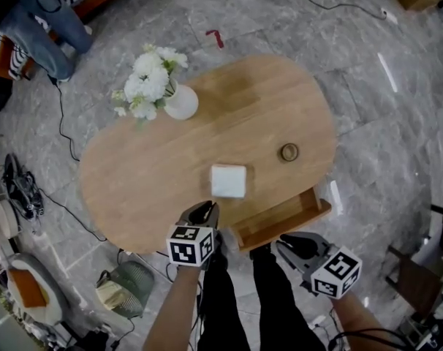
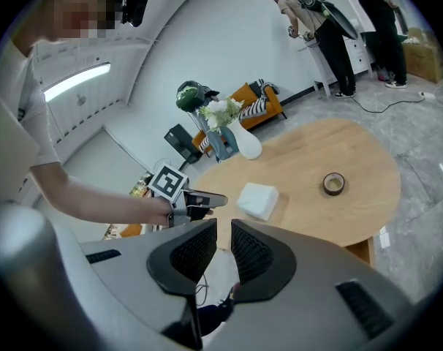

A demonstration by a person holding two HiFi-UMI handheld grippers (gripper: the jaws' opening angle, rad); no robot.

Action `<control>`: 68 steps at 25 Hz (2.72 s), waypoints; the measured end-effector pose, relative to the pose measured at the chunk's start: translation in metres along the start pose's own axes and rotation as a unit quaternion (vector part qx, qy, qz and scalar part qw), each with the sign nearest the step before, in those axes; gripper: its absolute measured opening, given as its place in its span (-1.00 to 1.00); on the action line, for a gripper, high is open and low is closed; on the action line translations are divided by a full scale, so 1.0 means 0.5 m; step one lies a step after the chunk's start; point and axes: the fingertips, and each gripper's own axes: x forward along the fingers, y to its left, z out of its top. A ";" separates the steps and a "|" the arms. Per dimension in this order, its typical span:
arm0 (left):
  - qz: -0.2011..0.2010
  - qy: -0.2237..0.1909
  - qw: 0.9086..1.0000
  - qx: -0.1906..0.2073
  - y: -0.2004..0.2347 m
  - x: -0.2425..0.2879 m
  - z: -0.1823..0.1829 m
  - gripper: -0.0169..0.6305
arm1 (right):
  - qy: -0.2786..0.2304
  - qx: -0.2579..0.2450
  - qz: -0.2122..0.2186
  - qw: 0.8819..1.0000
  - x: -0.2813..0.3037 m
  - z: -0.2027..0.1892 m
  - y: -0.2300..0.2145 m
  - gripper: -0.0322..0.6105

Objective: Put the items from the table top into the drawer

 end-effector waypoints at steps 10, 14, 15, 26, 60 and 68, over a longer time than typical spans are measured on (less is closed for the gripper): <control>0.011 0.041 0.999 -0.029 0.050 0.076 -0.010 -0.55 | 0.012 0.006 0.012 1.000 0.030 -0.038 -0.025 -0.70; -0.003 0.049 0.998 -0.049 0.059 0.099 -0.007 -0.49 | 0.008 0.010 0.010 1.000 0.033 -0.041 -0.034 -0.70; -0.008 0.054 0.997 -0.053 0.060 0.105 -0.008 -0.48 | 0.008 0.010 0.009 1.000 0.033 -0.042 -0.035 -0.70; -0.022 0.069 0.996 -0.045 0.052 0.112 -0.022 -0.71 | 0.006 0.022 -0.004 1.000 0.026 -0.063 -0.053 -0.70; -0.092 0.069 0.992 -0.044 -0.112 0.042 -0.183 -0.77 | -0.010 0.052 -0.019 0.998 0.000 -0.176 -0.026 -0.70; -0.110 0.085 0.989 -0.057 -0.170 0.037 -0.262 -0.77 | -0.007 0.055 -0.019 0.998 -0.016 -0.193 -0.033 -0.70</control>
